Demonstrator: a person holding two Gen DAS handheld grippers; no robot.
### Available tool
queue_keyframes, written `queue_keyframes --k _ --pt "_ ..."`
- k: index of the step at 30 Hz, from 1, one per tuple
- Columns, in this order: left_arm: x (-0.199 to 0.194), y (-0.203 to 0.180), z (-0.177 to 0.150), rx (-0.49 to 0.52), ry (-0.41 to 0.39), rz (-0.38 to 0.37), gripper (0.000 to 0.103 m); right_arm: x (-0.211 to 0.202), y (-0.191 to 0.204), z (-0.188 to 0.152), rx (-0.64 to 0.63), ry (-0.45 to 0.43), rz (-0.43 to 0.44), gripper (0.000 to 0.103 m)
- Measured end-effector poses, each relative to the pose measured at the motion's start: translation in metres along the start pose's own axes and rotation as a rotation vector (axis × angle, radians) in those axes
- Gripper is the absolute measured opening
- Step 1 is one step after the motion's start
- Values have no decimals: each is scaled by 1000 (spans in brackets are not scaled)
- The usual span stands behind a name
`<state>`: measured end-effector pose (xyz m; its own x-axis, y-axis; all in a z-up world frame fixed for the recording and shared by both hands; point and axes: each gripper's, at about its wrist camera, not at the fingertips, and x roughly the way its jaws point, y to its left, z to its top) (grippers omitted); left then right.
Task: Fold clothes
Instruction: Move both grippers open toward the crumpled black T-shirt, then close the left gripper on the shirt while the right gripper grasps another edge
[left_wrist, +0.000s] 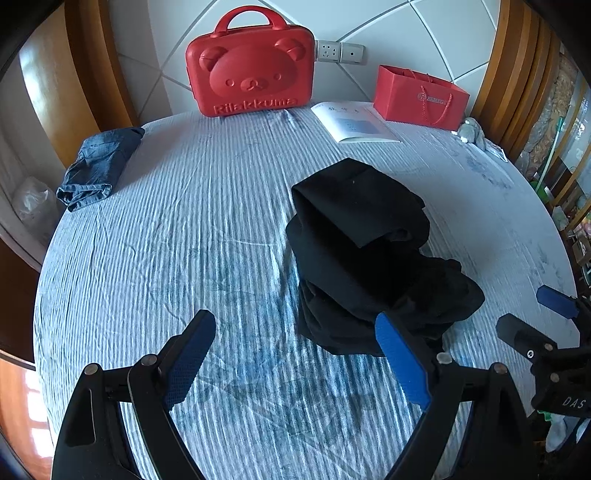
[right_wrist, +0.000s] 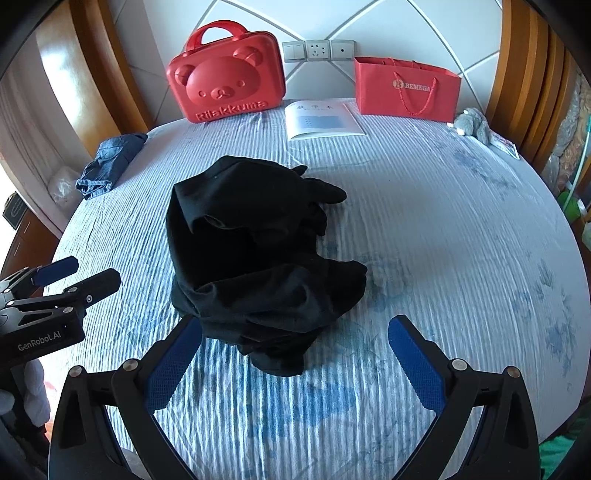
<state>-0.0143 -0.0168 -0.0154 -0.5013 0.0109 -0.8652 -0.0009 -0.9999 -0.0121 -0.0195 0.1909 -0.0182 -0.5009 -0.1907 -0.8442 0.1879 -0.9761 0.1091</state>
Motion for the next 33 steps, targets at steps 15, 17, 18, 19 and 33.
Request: queue_keyframes --k 15,17,18,19,33 --pt "23 1 13 13 40 -23 90 21 -3 12 -3 52 -5 100" --pt "25 1 15 14 43 -24 90 23 -3 14 -4 57 -5 100" --pt "26 2 15 14 44 -24 90 24 -3 15 -4 59 -6 100" --pt "27 2 16 14 46 -24 90 25 -3 15 -5 62 -5 100" --pt "104 -13 33 46 134 -137 20 96 -22 6 57 213 62 53"
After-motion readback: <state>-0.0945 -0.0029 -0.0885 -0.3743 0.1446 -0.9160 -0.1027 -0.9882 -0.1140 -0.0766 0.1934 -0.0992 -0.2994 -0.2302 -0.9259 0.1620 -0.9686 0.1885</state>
